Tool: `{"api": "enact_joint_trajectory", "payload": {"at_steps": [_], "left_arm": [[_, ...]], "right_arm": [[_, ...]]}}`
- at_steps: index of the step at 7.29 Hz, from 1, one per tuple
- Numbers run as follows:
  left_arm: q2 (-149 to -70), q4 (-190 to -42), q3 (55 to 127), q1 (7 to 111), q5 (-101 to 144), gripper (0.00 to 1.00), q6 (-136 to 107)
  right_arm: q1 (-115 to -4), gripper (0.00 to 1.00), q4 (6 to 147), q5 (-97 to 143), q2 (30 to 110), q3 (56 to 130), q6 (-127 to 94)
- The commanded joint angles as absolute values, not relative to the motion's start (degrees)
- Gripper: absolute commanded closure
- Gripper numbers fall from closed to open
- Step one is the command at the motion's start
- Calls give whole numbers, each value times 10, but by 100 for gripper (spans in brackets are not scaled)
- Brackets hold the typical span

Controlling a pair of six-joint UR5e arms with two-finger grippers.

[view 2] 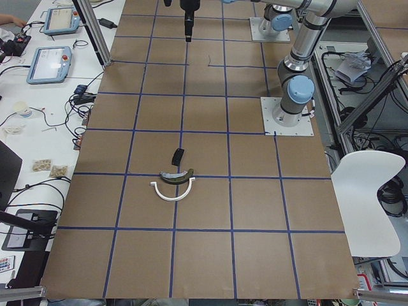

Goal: Place bearing gear from tray to pile

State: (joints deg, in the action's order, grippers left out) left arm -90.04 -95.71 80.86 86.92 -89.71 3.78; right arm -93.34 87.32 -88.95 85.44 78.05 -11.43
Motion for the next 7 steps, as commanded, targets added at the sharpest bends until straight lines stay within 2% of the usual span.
{"api": "enact_joint_trajectory", "payload": {"at_steps": [1,6,7], "left_arm": [[-903,-957,809,869,-896,0,38],[-901,-957,809,869,-898,0,38],[-901,-957,809,869,-898,0,38]], "right_arm": [[-933,0,874,-889,854,780,-114],[-929,0,866,-889,848,783,-97],[-908,0,860,-896,846,783,3]]}}
